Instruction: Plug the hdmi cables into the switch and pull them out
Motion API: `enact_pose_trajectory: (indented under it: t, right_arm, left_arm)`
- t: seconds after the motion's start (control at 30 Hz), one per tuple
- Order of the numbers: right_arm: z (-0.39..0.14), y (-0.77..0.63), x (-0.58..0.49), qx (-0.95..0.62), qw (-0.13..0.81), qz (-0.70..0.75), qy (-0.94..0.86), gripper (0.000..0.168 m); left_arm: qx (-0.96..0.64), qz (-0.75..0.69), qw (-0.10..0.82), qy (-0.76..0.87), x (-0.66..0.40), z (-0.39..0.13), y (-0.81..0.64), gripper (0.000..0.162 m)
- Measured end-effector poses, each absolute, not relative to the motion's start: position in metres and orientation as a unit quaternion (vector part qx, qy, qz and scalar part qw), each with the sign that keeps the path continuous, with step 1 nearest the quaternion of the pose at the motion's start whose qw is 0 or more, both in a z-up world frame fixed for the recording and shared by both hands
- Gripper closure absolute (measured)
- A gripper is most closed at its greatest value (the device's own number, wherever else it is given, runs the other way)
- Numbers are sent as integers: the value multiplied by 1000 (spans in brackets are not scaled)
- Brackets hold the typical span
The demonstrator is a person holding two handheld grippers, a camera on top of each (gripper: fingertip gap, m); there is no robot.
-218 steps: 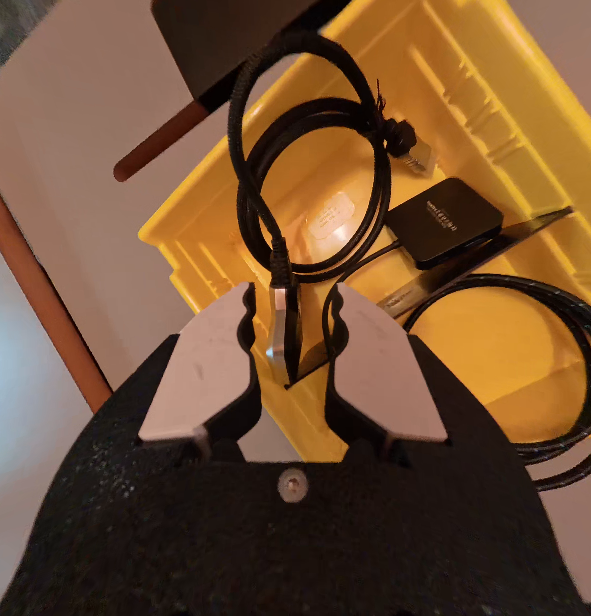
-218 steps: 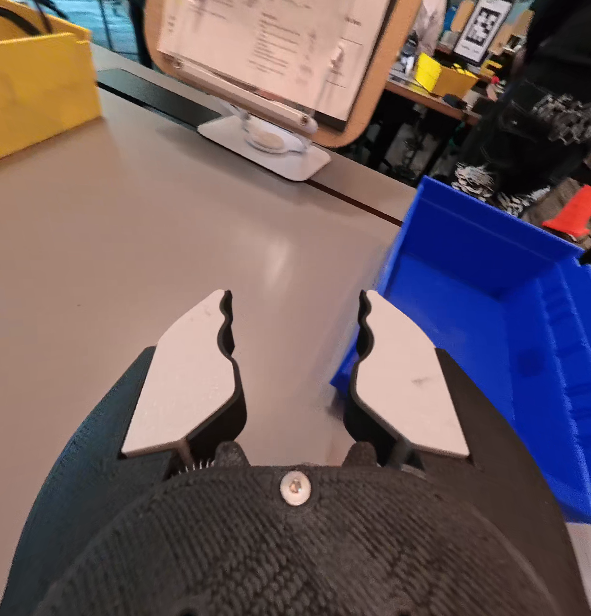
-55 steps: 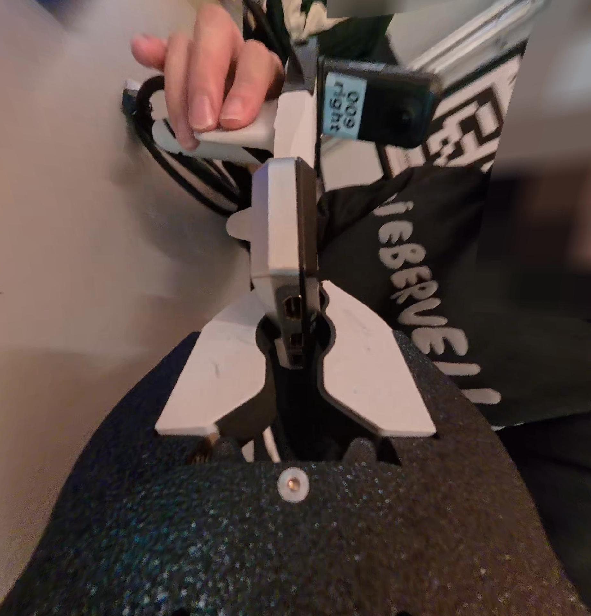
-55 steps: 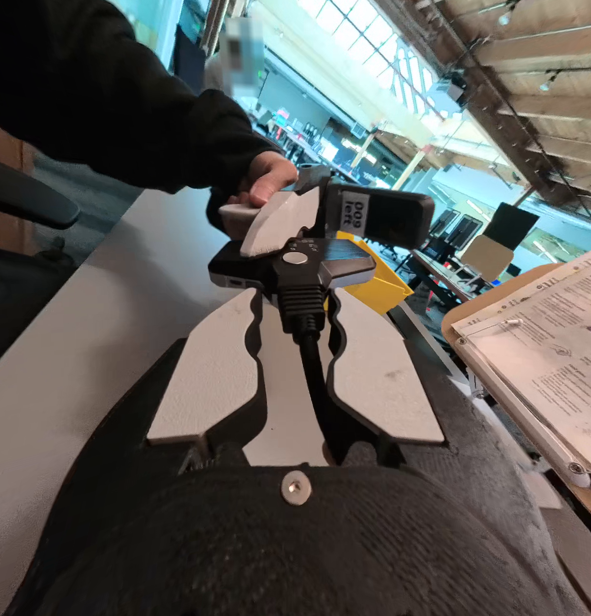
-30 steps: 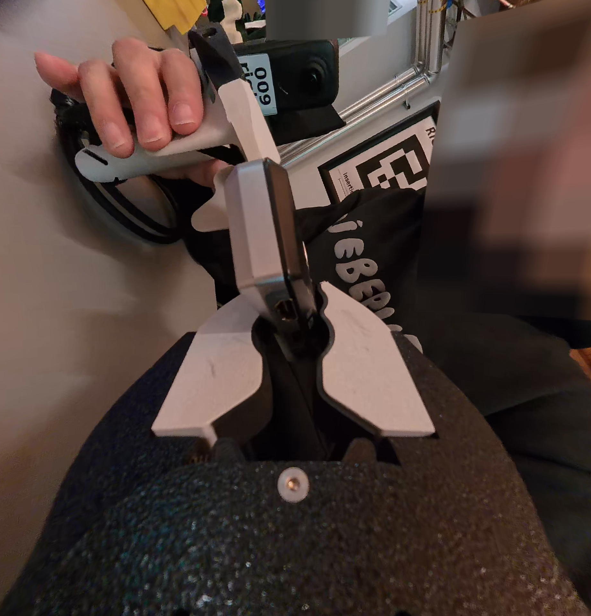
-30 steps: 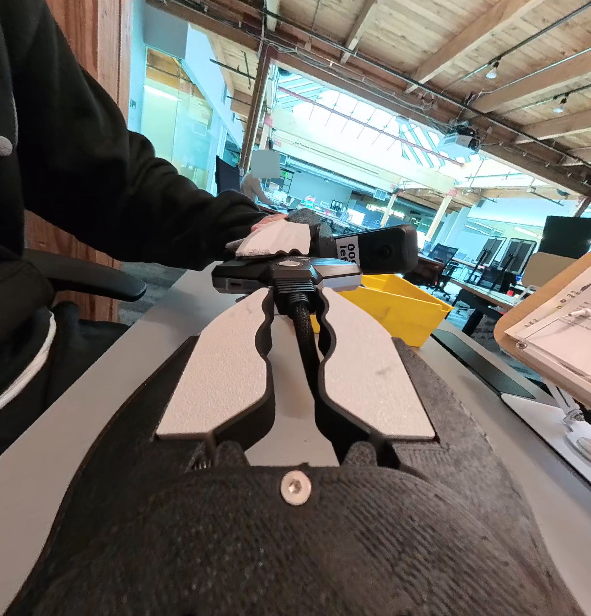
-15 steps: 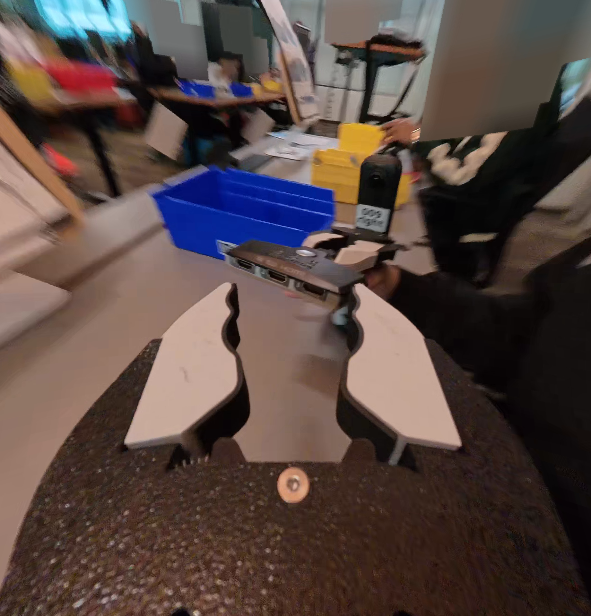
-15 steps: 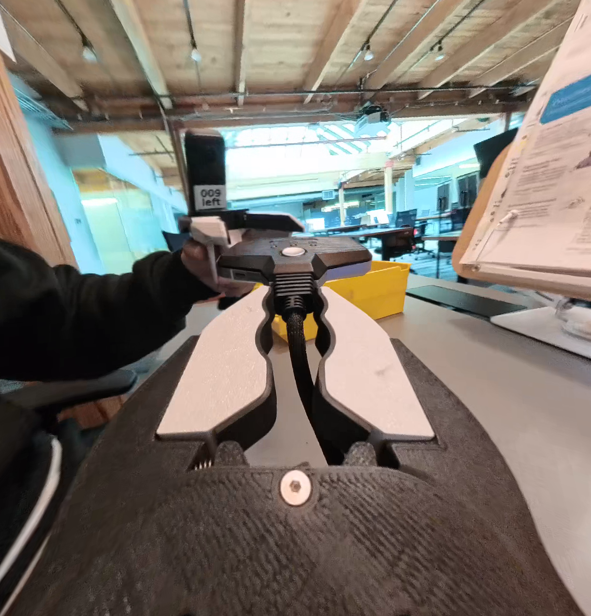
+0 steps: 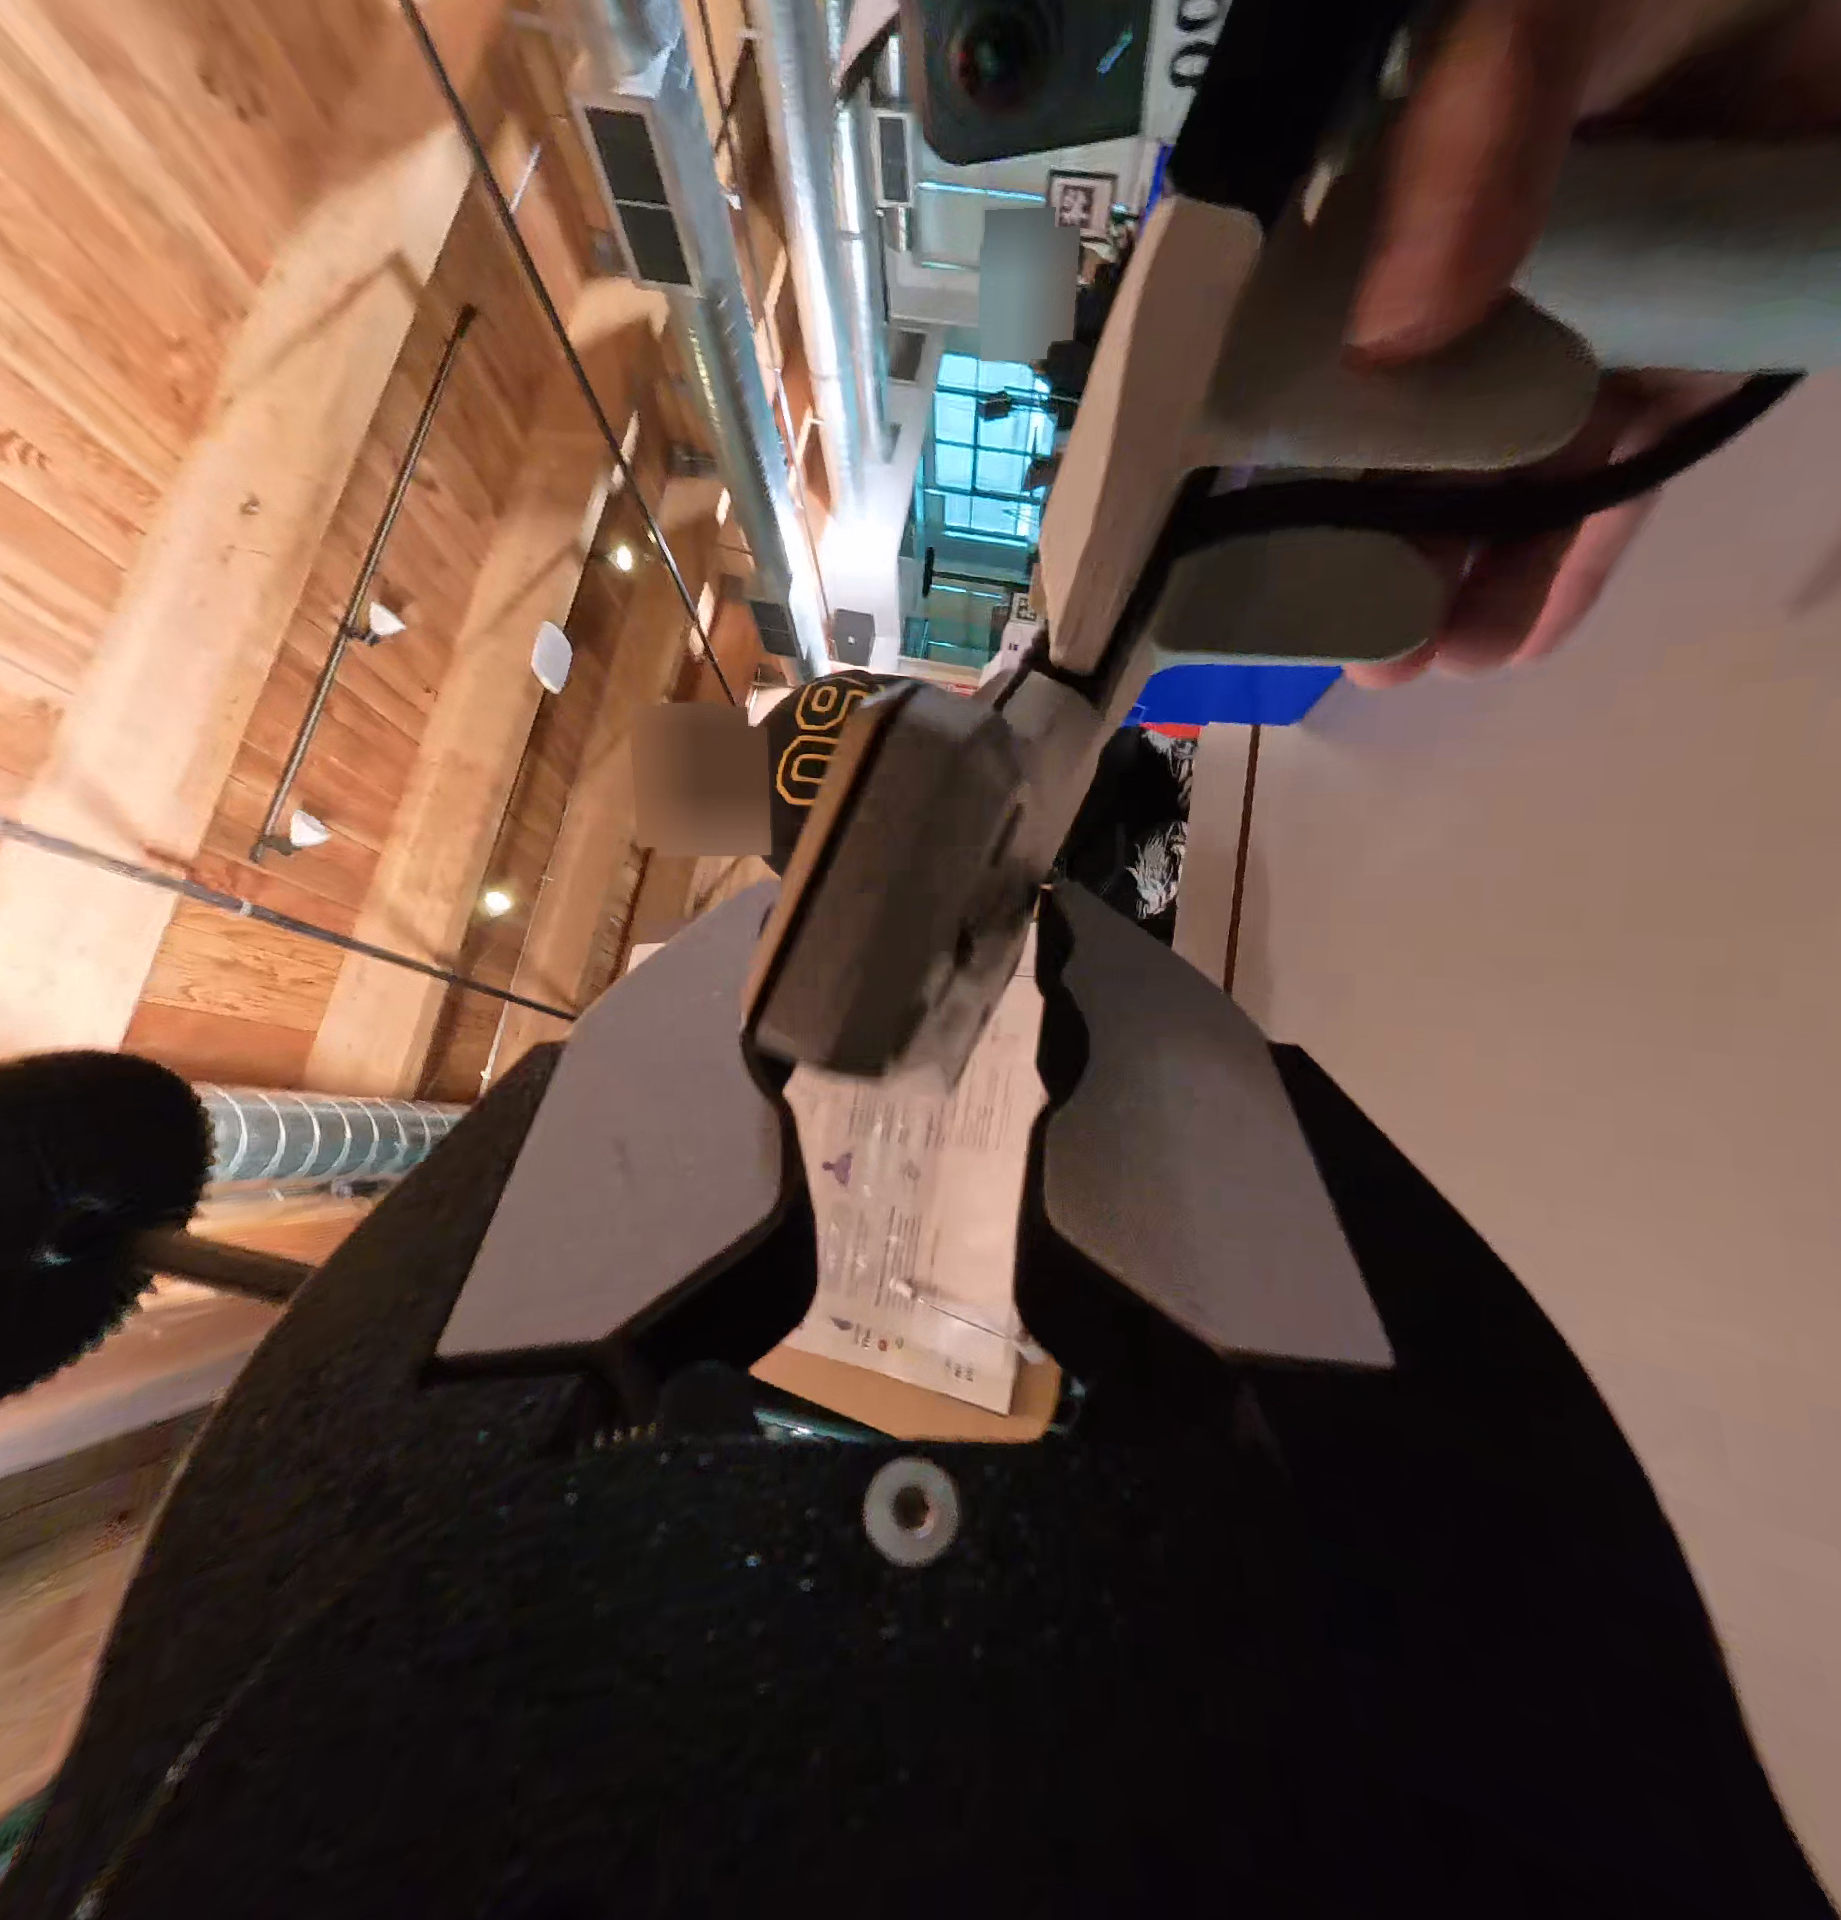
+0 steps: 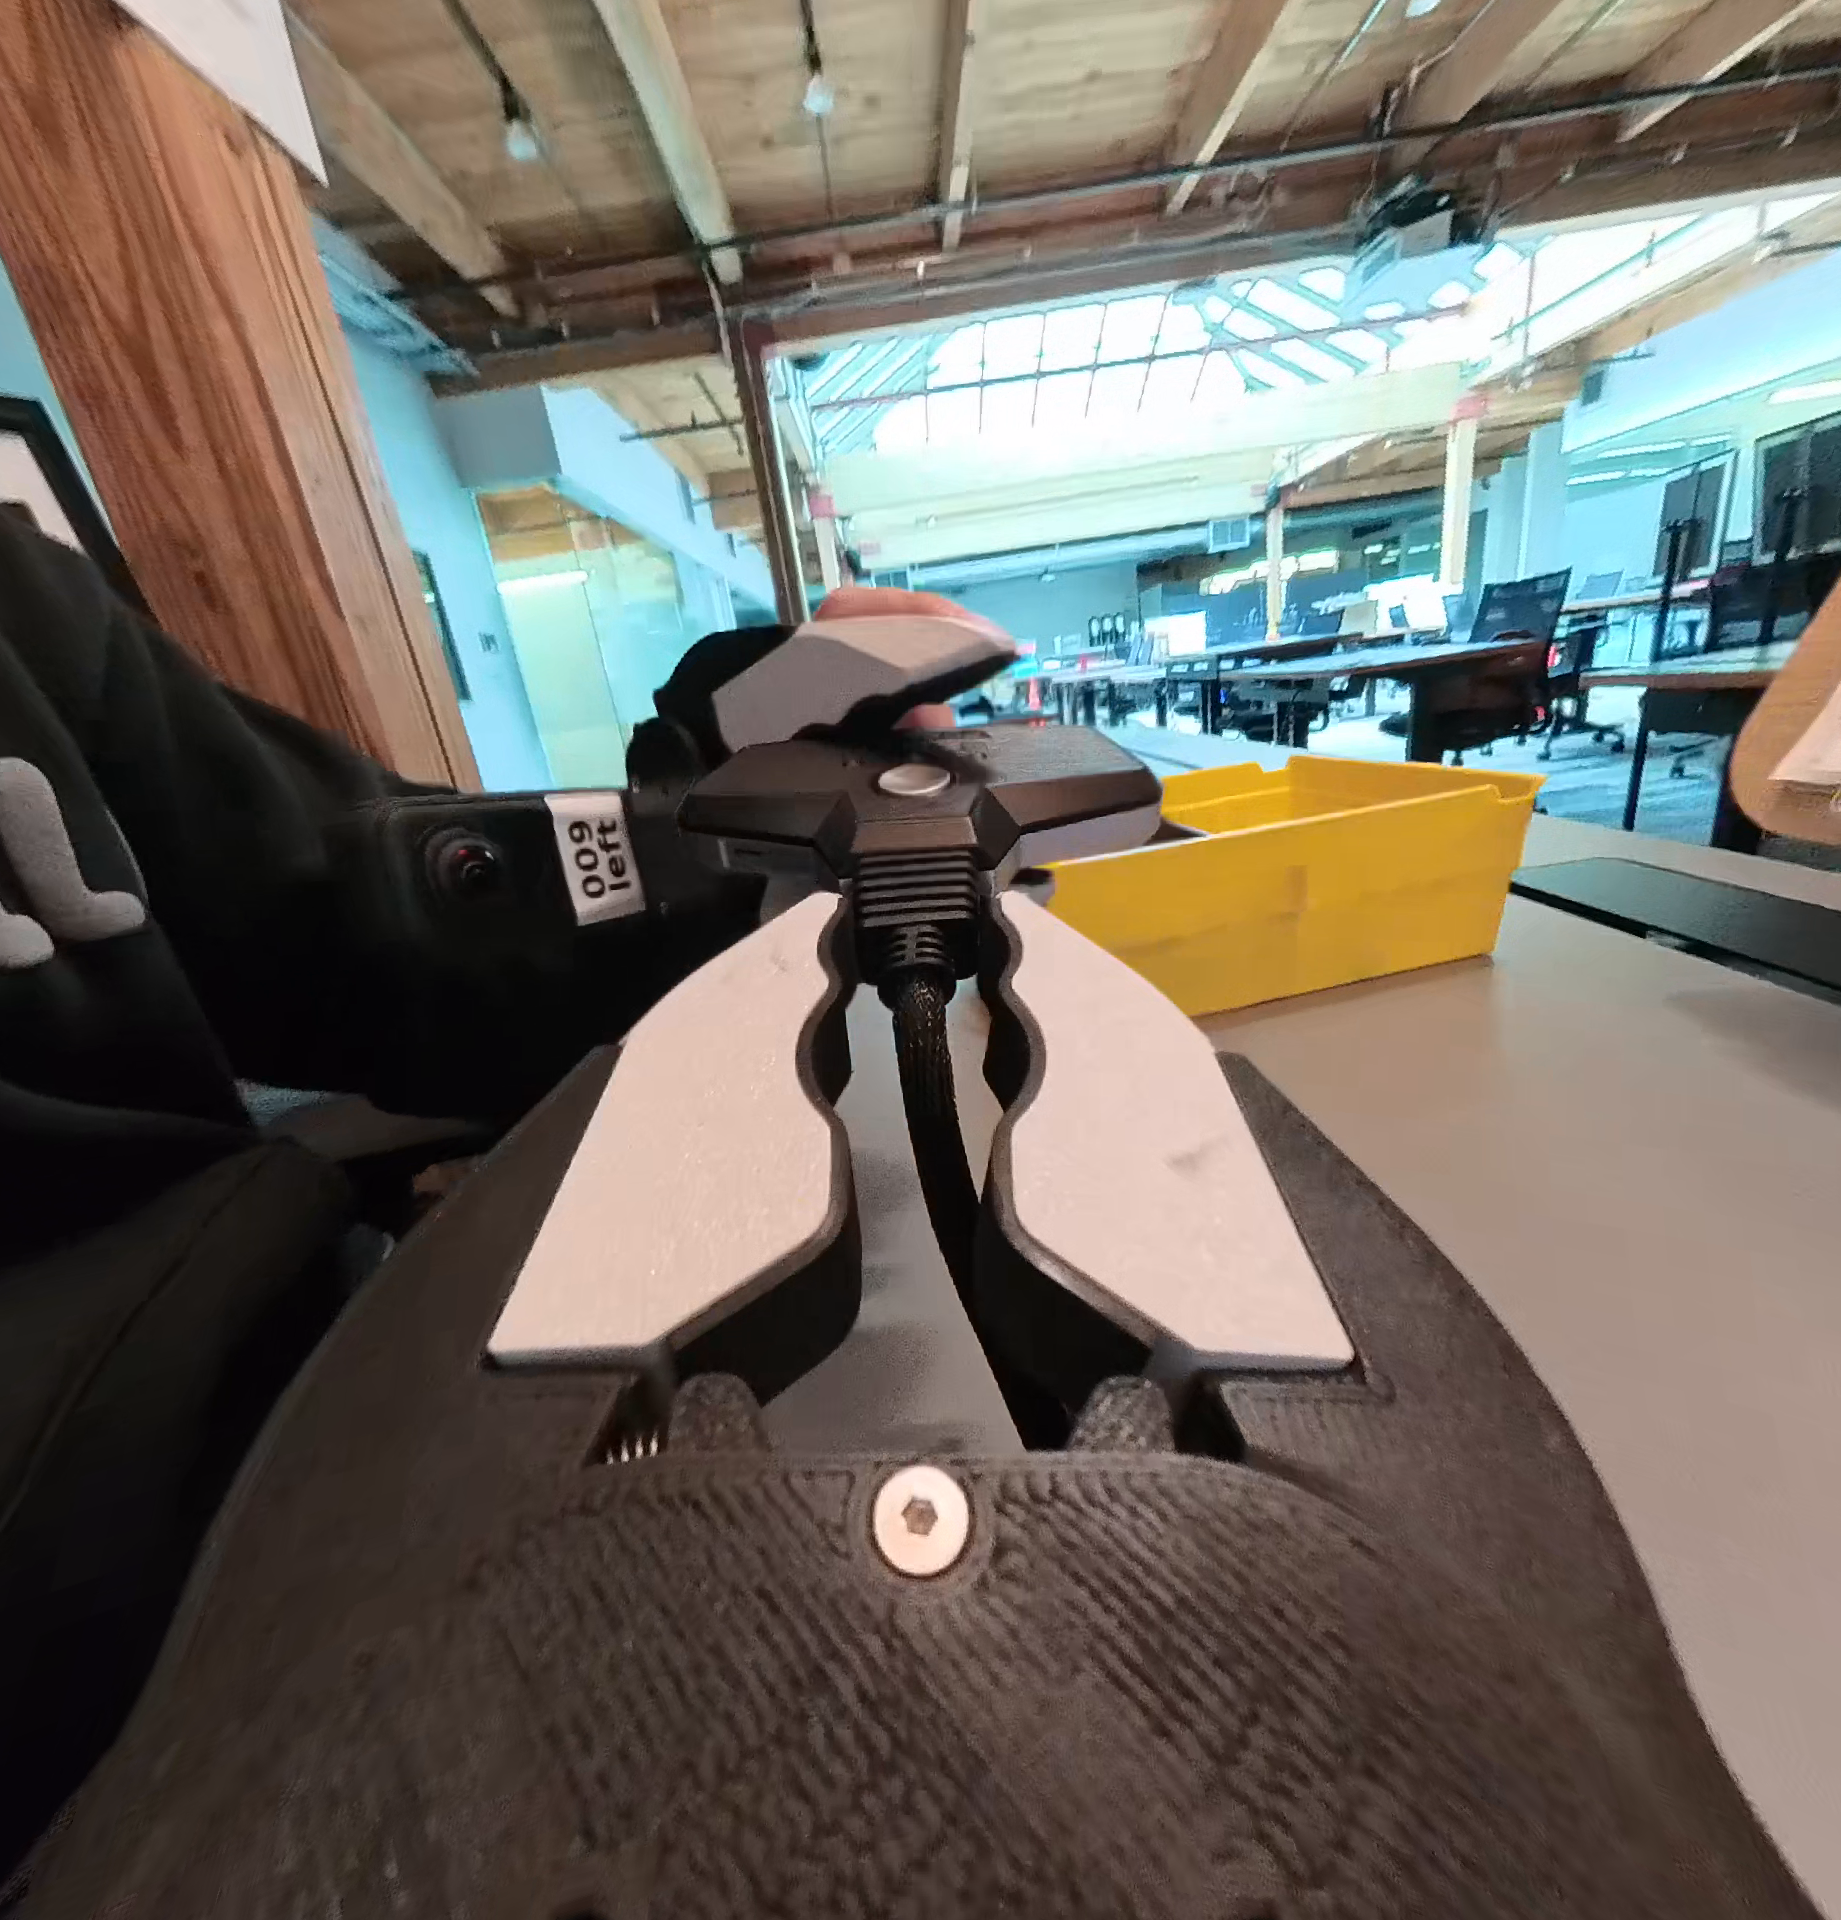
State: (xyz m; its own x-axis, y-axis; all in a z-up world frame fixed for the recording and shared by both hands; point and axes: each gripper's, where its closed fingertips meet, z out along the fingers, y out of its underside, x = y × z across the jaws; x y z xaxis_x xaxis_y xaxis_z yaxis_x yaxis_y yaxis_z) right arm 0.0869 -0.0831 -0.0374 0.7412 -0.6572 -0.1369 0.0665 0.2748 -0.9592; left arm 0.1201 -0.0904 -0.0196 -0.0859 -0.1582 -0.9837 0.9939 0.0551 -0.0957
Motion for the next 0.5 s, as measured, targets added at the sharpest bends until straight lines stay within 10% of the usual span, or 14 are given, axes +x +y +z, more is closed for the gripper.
enact_pose_trajectory:
  t: [0.5]
  right_arm:
    - [-23, -95, 82, -495, 772, -323, 236, 144]
  left_arm:
    - [317, -559, 544, 540, 124, -20, -98, 130]
